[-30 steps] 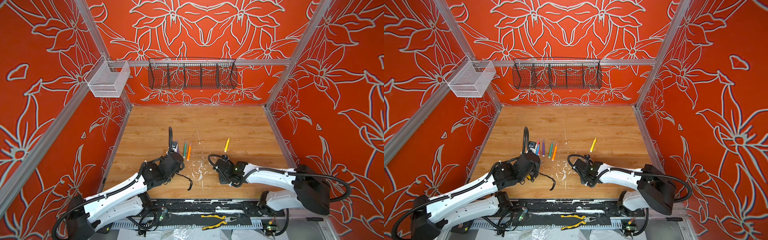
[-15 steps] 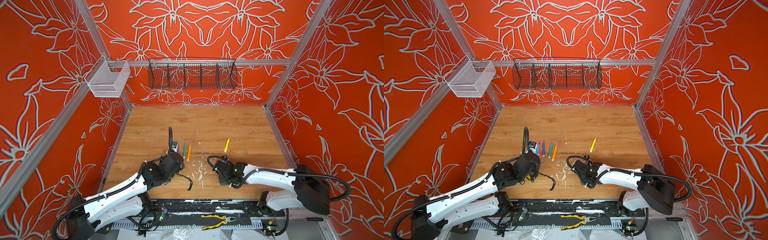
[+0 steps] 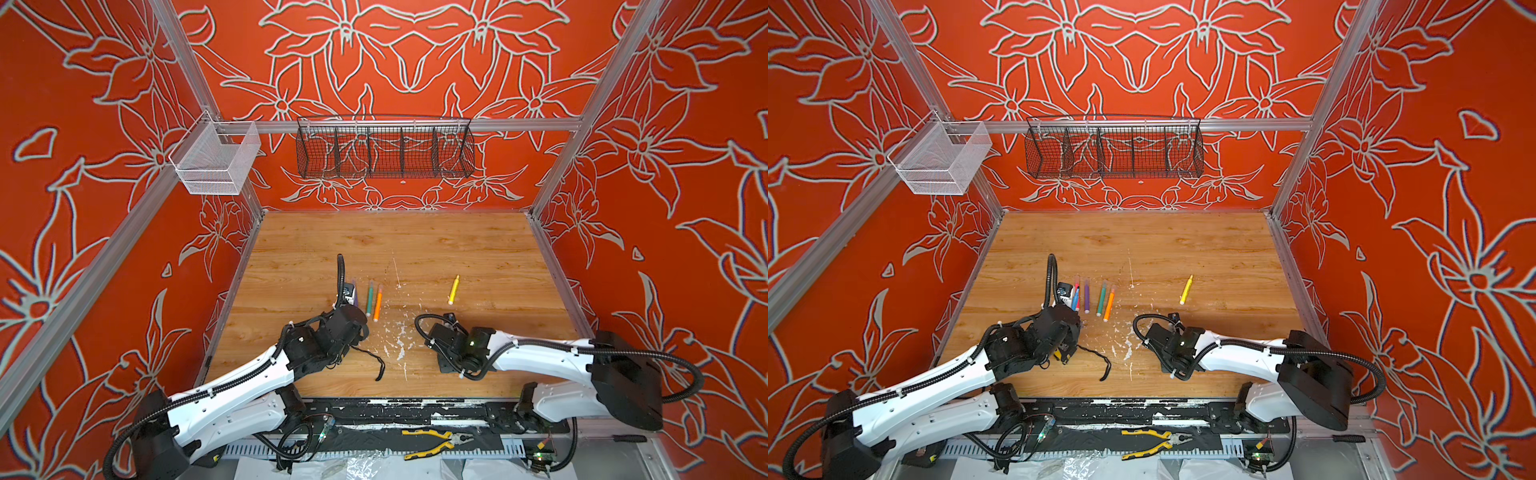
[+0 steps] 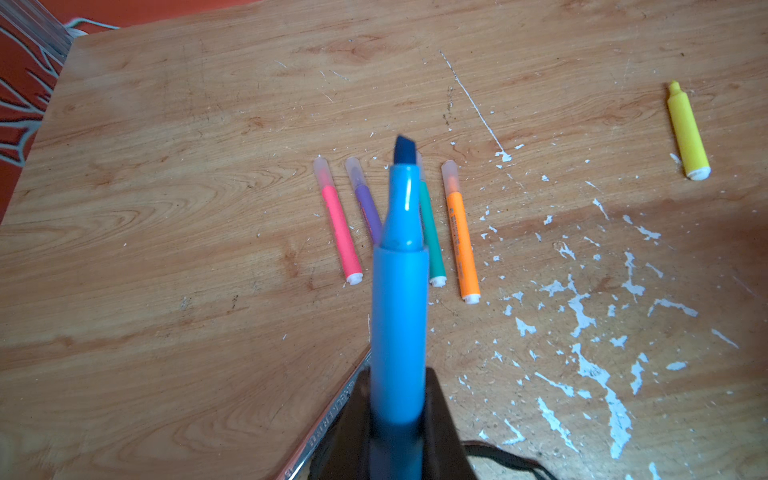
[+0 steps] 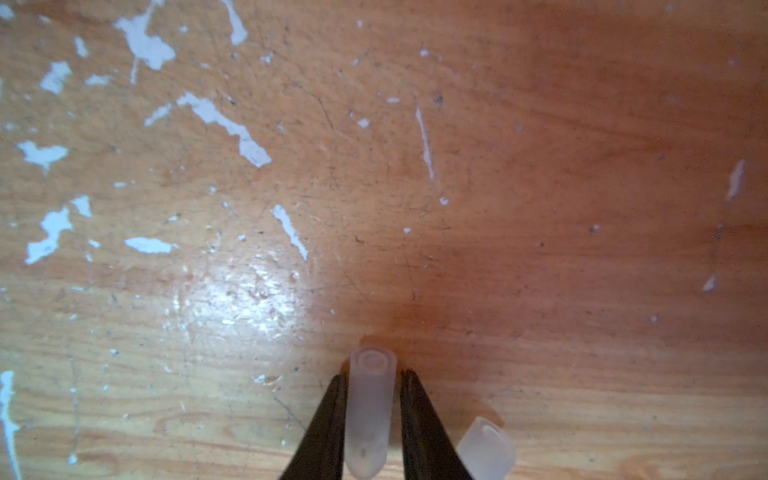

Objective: Insert the pens into the pen caps
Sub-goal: 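Close the right gripper on a translucent cap, then lift the cap with the right gripper toward the blue highlighter tip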

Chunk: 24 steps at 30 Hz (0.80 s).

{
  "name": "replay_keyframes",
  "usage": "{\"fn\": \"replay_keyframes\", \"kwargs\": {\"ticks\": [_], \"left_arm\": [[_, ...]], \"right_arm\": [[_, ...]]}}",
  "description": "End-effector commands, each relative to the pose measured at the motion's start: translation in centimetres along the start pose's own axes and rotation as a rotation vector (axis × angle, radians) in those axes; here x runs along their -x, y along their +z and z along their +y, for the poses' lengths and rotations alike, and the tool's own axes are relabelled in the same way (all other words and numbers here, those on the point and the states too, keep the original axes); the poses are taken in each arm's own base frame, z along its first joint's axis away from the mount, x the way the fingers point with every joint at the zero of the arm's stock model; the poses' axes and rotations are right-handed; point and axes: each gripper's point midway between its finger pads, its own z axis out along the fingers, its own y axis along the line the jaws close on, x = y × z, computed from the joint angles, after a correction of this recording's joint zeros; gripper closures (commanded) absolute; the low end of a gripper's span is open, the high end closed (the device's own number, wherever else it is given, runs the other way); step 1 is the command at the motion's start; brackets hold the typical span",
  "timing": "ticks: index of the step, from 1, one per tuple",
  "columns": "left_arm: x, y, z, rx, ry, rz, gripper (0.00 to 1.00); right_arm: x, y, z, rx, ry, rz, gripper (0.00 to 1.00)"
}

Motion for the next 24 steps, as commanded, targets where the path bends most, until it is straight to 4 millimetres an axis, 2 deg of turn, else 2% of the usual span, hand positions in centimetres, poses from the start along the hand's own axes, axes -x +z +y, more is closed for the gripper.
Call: {"fn": "replay_keyframes", "kwargs": {"ticks": [1,11,15,17,20,24], "left_arm": [[0.1,-0.2,0.2,0.006,-0.020,-0.014,1.00],[0.1,-0.2,0.1,0.002,-0.019,-0.013,1.00],[0.2,-0.3,-0.4,-0.028,-0.010,-0.011,1.00],[0.4,-0.6,-1.3,-0.089,-0.009,-0.015,1.00],[1.1,-1.5,-4.6,-0.297,-0.023,-0.066,1.00],[2.5,-3.8,-8.4,-0.555,-0.054,-0.127,1.00]], "right_arm": [[-1.0,1.0,-1.1,-0.051,-0.001,0.027,0.78],[-0.9,1.3,-1.1,-0.050,0.011,0.011,0.82],[-0.1,0.8,-1.1,-0.050,0.029,-0.030,0.83],[1.0,0.1,-0.8,-0.036,0.045,-0.074,0.84],[3.4,-2.2,-0.3,0.005,0.078,-0.176,0.84],[7.1,-6.8,0.7,0.134,0.140,-0.349,0.84]]}}
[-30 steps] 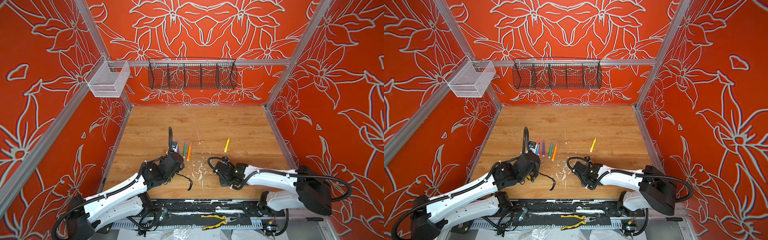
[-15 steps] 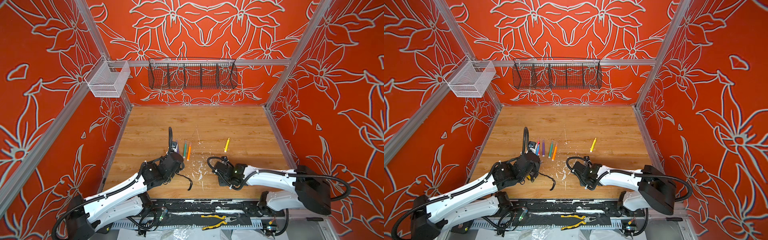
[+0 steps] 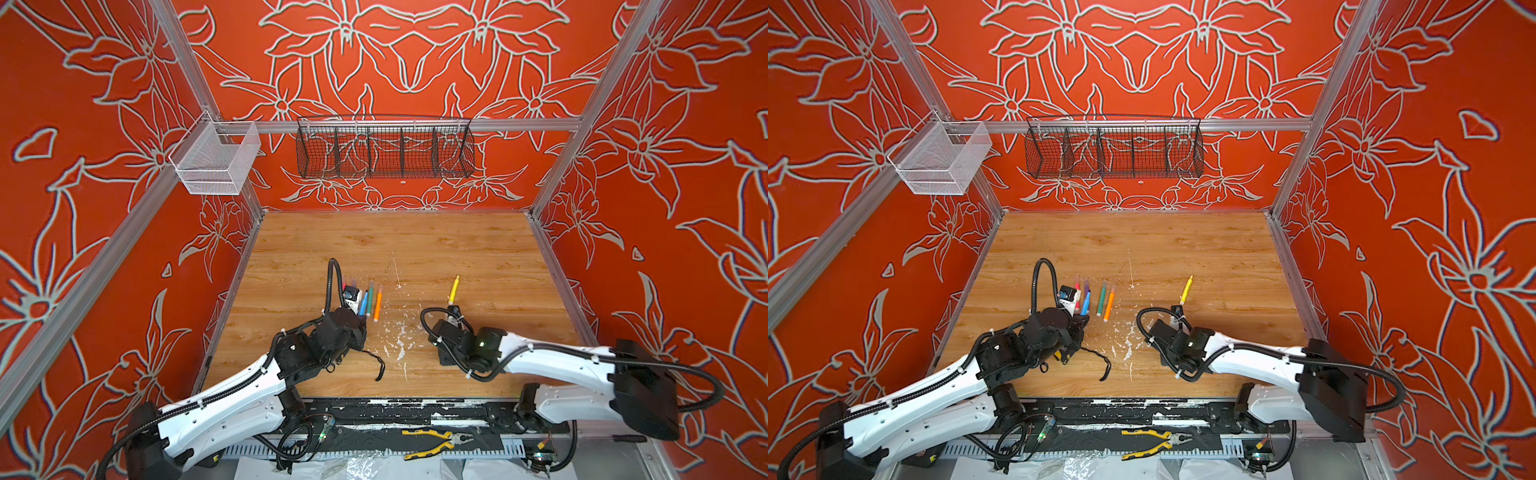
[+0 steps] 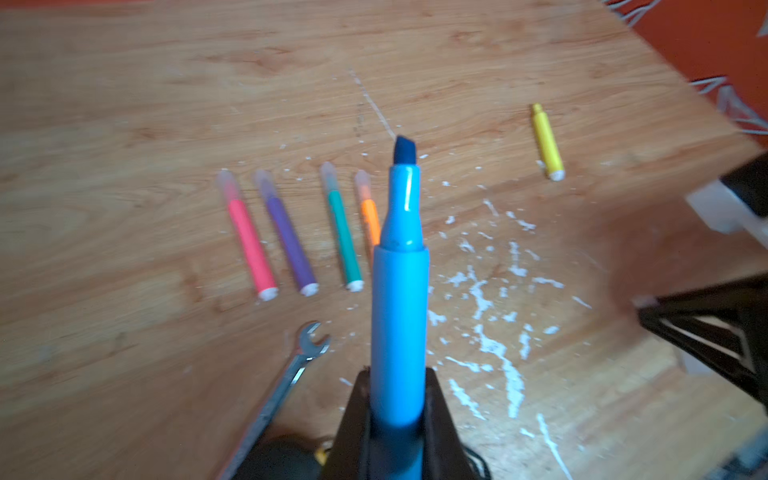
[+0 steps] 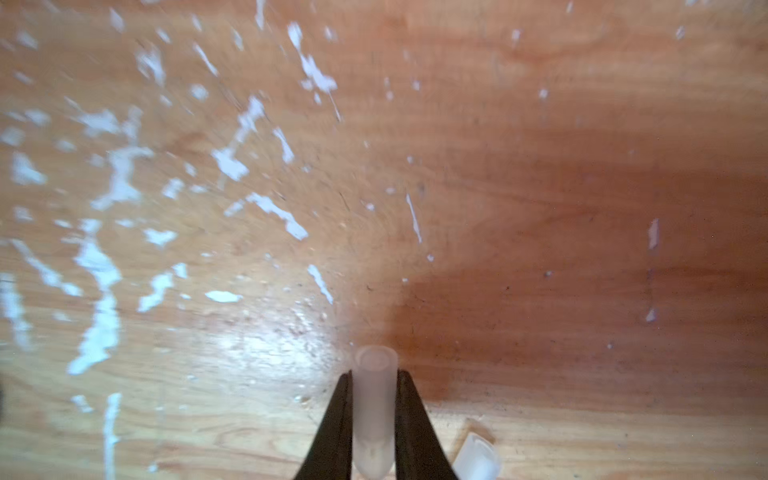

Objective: Insert the pens into the pen caps
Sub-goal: 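Lift the cap with the right gripper toward the blue highlighter tip, then lower the cap onto the blue highlighter tip with the right gripper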

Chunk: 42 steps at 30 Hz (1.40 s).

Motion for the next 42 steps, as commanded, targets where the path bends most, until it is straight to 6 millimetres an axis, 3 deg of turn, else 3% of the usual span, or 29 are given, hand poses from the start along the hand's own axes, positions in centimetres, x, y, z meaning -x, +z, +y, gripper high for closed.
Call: {"fn": "replay_keyframes", "kwargs": {"ticks": [1,7,10,16,26,42], "left_arm": [[2.5,-1.2,-5.3,-0.285,-0.012,-0.079,1.00],[4.1,-1.8,-8.3,-0.425,-0.027,-0.081,1.00],[4.8,-2.1,-10.1,-0.500,-0.045,-0.073,1.00],[5.3,-2.1,-13.1,-0.605,-0.067,-0.065,1.00],[5.6,-1.4,-15.8,-0.663,-0.083,-0.056,1.00],[5.6,-1.1,-16.1,-0.657,-0.082,-0.056,1.00]], "right_arm": [[4.9,-3.8,1.0,0.082,0.080,-0.197,0.84],[10.6,-11.6,3.9,0.406,0.160,-0.466,0.84],[12.5,-15.3,5.5,0.576,0.179,-0.564,0.84],[14.4,-19.5,7.4,0.802,0.233,-0.690,0.85],[15.4,-20.7,8.9,0.937,0.295,-0.757,0.85],[15.8,-18.9,8.5,0.855,0.328,-0.762,0.85]]}}
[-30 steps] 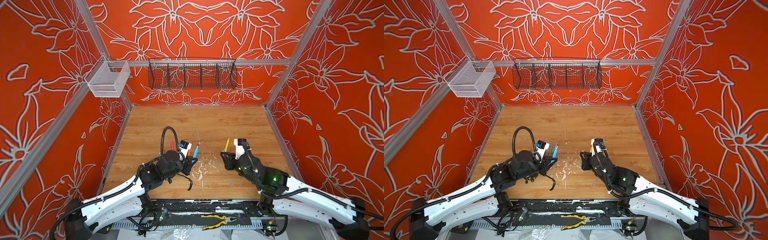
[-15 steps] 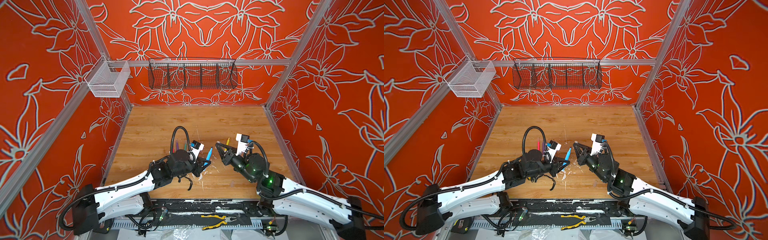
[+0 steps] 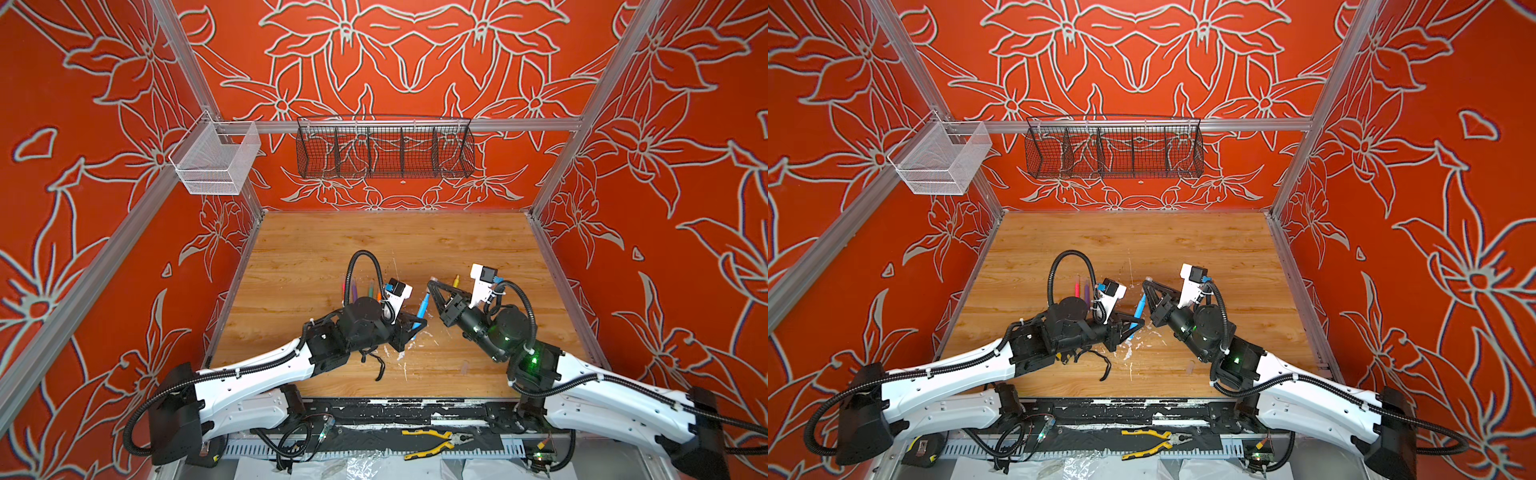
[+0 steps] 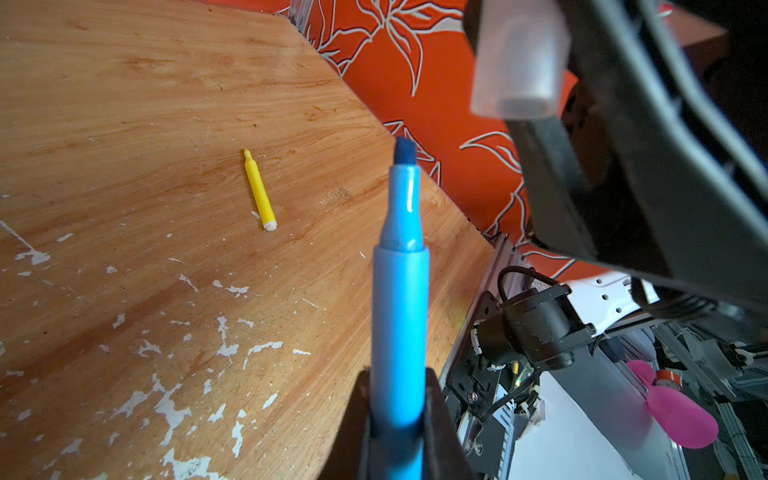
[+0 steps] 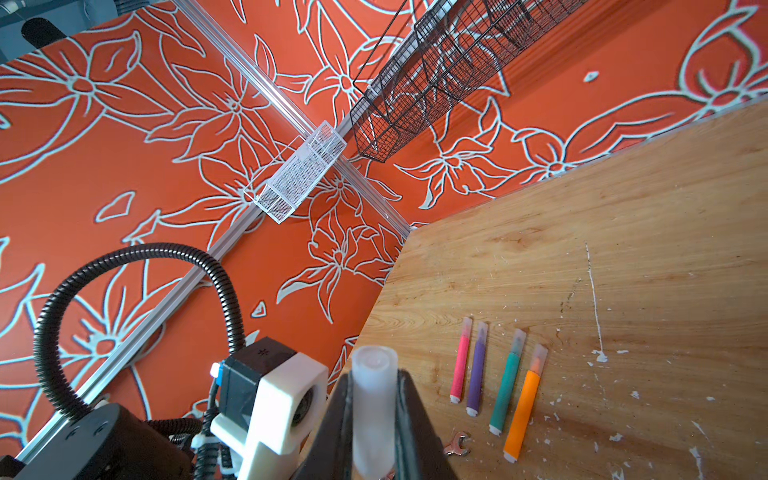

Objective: Insert the pens into the pen caps
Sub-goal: 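Lower the cap onto the blue highlighter tip with the right gripper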

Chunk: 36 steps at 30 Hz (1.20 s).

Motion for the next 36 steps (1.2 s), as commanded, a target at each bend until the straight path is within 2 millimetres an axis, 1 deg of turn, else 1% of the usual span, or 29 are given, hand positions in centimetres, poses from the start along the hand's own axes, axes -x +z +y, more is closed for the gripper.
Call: {"fn": "replay_keyframes", "kwargs": {"ticks": [1,13,27,36], "left_arm": [[1.2,-0.3,-1.2,-0.035,0.001,-0.039,1.00],[1.3,-0.5,-1.3,-0.033,0.005,-0.045,1.00],[1.1,-0.7,-1.1,-0.030,0.006,-0.047,1.00],[1.1,-1.1,-1.1,-0.031,0.009,-0.054,1.00]], "right_arm": [[0.3,0.0,-0.8,-0.031,0.010,-0.030,0.85],[-0.5,0.8,-1.4,-0.064,0.003,-0.009,0.86],[-0.4,0.8,-1.7,-0.080,0.004,-0.019,0.86],[0.0,1.0,-2.0,-0.114,-0.002,-0.035,0.87]]}}
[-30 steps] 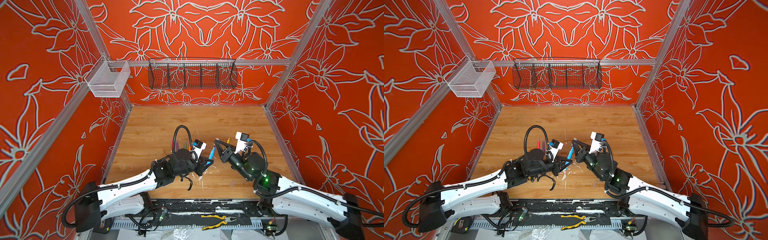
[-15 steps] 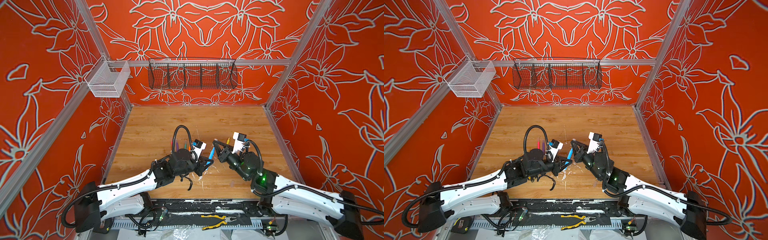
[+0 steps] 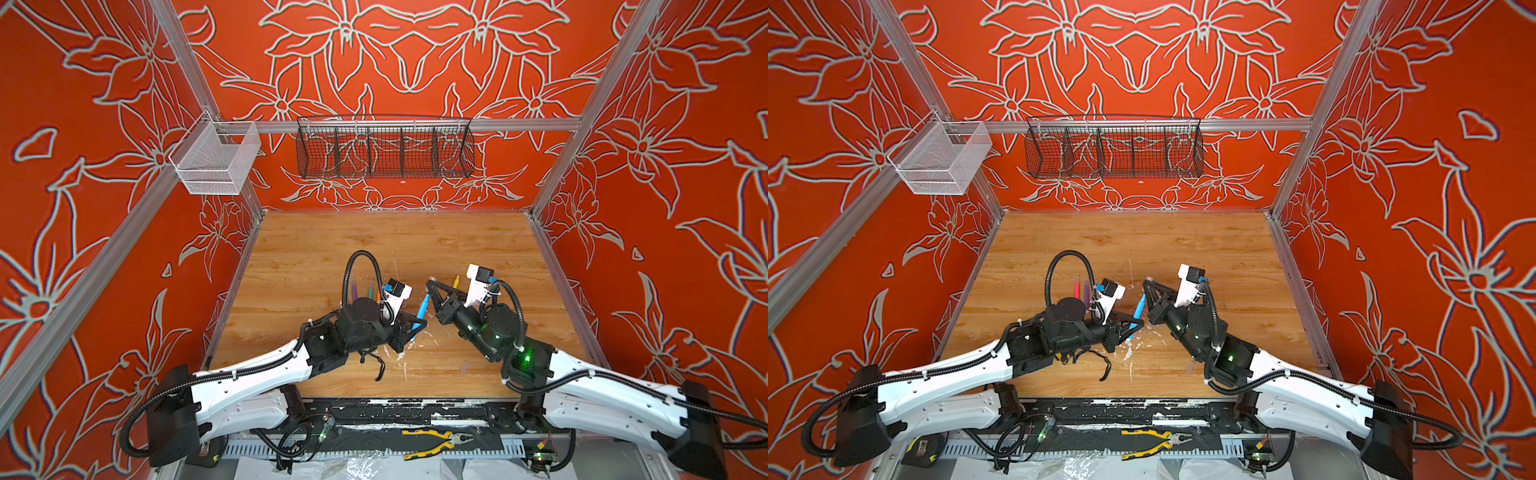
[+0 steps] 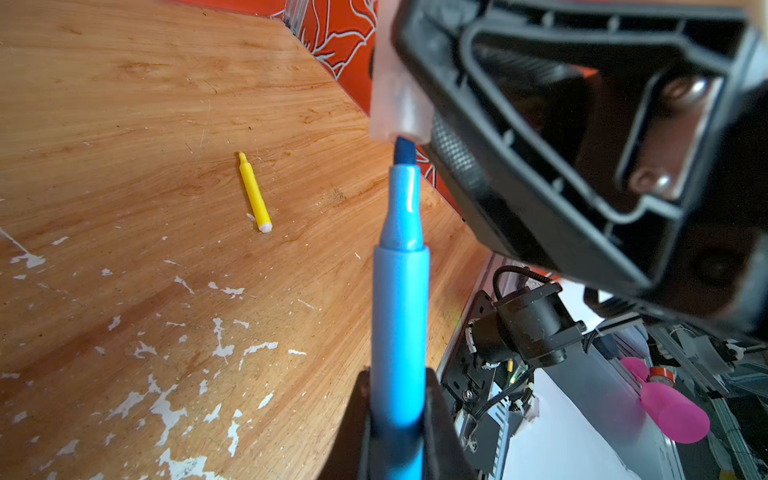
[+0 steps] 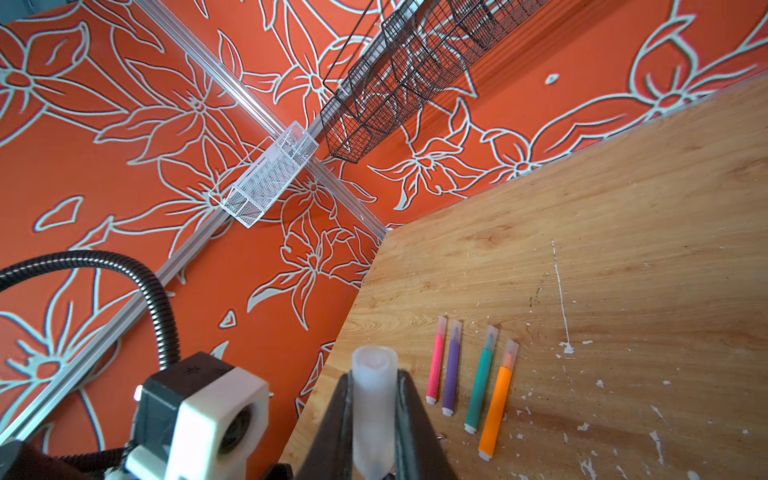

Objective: Insert the pens into the pen caps
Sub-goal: 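Lower the cap onto the blue highlighter tip with the right gripper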

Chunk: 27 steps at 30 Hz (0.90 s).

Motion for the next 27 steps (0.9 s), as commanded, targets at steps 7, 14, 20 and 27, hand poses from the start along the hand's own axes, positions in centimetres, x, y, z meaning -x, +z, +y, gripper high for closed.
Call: {"fn": "replay_keyframes", "kwargs": {"ticks": [7,14,20,27], "left_arm": [[0.6,-0.5,-0.6,-0.020,0.004,-0.038,1.00],[1.2,-0.9,-0.2,0.010,0.016,-0.065,1.00],[2.5,-1.2,0.3,0.064,0.045,-0.105,1.00],[4.0,-0.8,0.4,0.107,0.080,-0.118,1.00]], "right_arm": [[0.5,0.7,0.2,-0.033,0.010,-0.010,0.89],[-1.1,0.6,0.4,-0.003,0.061,0.064,0.92],[-2.6,0.1,0.3,0.037,0.117,0.116,0.92],[-4.0,0.3,0.8,0.068,0.133,0.177,0.94]]}}
